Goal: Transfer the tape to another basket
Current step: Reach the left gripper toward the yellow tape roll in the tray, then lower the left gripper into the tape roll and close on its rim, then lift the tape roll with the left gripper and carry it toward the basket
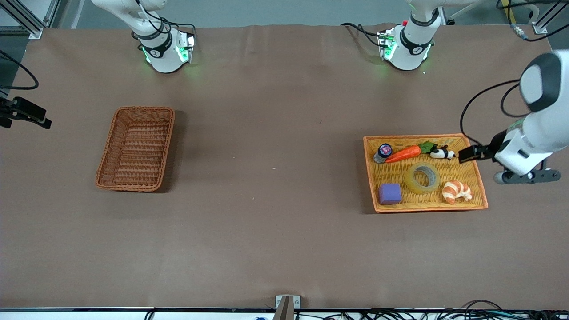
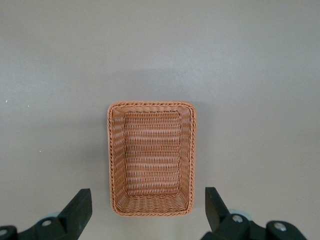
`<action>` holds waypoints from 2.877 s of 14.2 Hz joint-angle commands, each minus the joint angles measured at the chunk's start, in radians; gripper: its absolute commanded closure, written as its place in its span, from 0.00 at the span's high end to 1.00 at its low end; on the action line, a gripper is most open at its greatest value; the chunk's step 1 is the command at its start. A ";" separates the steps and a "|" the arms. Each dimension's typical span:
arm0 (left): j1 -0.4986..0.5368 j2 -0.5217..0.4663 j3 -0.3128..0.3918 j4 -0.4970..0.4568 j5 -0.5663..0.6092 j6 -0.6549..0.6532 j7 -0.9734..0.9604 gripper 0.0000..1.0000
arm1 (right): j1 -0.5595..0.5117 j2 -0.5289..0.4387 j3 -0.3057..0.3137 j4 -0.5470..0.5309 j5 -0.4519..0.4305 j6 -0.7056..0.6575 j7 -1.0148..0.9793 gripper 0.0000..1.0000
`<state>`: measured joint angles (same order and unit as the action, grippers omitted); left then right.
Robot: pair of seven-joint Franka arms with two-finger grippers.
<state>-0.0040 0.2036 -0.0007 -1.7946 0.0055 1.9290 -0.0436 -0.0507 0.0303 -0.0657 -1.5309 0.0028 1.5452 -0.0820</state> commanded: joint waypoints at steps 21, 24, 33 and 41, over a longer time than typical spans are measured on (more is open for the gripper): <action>0.022 0.247 0.001 -0.308 0.016 0.570 0.010 0.35 | 0.003 -0.013 0.003 -0.015 0.013 0.020 0.014 1.00; 0.024 0.231 0.001 -0.310 0.016 0.559 -0.006 0.04 | 0.003 -0.013 0.003 -0.015 0.013 0.021 0.014 1.00; 0.030 0.069 -0.120 -0.081 0.016 0.135 -0.047 0.00 | 0.003 -0.013 0.003 -0.015 0.013 0.021 0.014 1.00; 0.010 0.123 -0.523 0.076 0.037 0.059 -0.393 0.00 | -0.001 -0.013 0.003 -0.017 0.013 0.023 0.014 1.00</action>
<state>0.0042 0.2958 -0.4368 -1.7632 0.0198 2.0098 -0.3901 -0.0498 0.0305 -0.0635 -1.5319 0.0032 1.5585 -0.0819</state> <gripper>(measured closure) 0.784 0.000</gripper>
